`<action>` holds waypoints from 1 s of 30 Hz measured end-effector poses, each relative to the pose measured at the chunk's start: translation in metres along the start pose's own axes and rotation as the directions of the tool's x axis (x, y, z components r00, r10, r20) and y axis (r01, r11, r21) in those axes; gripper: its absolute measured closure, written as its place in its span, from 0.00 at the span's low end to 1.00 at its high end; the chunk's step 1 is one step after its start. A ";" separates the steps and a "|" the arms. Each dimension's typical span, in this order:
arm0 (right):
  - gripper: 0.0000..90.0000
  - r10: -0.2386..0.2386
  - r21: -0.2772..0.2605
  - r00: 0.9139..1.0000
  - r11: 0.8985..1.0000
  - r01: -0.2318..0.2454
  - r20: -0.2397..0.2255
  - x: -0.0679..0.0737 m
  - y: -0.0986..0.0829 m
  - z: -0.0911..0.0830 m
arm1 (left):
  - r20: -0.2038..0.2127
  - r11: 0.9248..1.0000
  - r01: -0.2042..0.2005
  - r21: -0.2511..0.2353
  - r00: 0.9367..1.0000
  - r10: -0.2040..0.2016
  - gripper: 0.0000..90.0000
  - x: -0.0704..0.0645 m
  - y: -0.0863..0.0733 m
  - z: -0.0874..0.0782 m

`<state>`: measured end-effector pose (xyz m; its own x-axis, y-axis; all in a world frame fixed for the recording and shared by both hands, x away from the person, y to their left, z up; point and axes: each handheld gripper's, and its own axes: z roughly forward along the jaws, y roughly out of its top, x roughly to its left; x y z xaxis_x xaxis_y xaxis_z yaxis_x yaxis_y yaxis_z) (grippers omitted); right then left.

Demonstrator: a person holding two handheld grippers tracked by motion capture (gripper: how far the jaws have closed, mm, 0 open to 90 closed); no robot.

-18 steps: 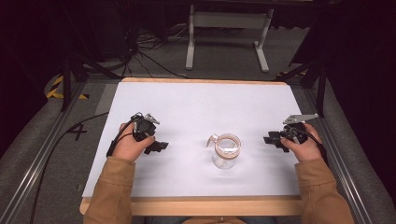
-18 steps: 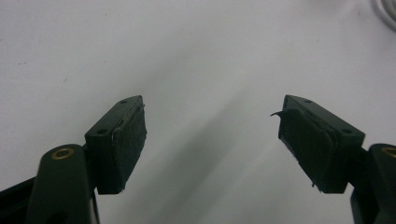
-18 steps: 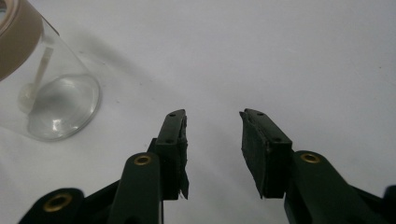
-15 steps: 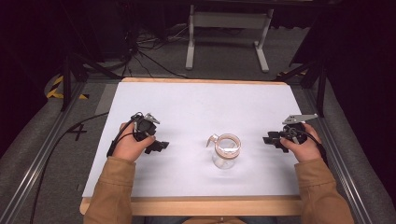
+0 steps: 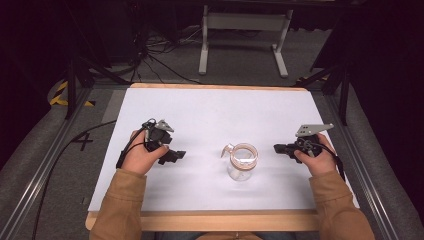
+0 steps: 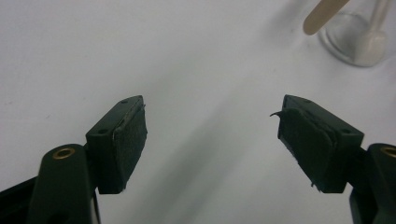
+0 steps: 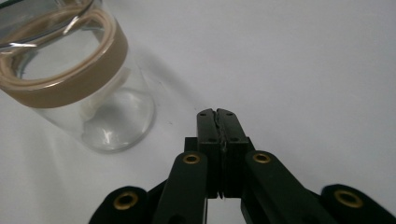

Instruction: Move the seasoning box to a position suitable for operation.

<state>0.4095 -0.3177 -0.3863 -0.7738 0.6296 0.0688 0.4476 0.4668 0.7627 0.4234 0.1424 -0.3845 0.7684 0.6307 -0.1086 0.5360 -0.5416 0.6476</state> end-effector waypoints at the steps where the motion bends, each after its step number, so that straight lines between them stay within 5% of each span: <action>1: 1.00 -0.006 -0.001 1.000 1.000 0.006 -0.011 0.001 0.000 0.002 | 0.013 1.000 -0.002 -0.005 1.000 0.002 0.27 -0.002 0.001 0.000; 7: 1.00 -0.019 -0.015 0.999 1.000 0.018 -0.035 0.008 0.001 0.012 | 0.062 0.994 0.044 -0.097 0.997 -0.038 0.27 -0.011 0.011 0.000; 10: 1.00 -0.026 -0.030 0.999 0.999 0.024 -0.045 0.012 0.000 0.016 | 0.072 0.994 0.001 -0.110 0.997 0.007 0.33 -0.017 0.014 0.003; 14: 1.00 -0.030 -0.044 0.998 0.999 0.028 -0.054 0.016 0.001 0.020 | 0.138 0.995 -0.051 -0.086 0.988 0.063 0.59 -0.027 0.018 0.011; 16: 1.00 -0.039 -0.047 0.998 0.998 0.036 -0.058 0.018 0.002 0.023 | 0.181 0.993 -0.065 -0.094 0.980 0.081 0.79 -0.035 0.021 0.017; 21: 1.00 -0.047 -0.040 0.997 0.998 0.044 -0.069 0.023 0.003 0.028 | 0.202 0.987 -0.125 -0.102 0.969 0.144 0.99 -0.052 0.028 0.035; 30: 1.00 -0.048 -0.041 0.996 0.998 0.045 -0.075 0.026 0.002 0.031 | 0.171 0.987 -0.116 -0.108 0.976 0.133 1.00 -0.065 0.032 0.061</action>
<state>0.4043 -0.2814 -0.4032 -0.8261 0.5578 0.0802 0.3934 0.4690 0.7908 0.4115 0.0506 -0.4027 0.8812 0.4488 -0.1483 0.4023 -0.5475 0.7337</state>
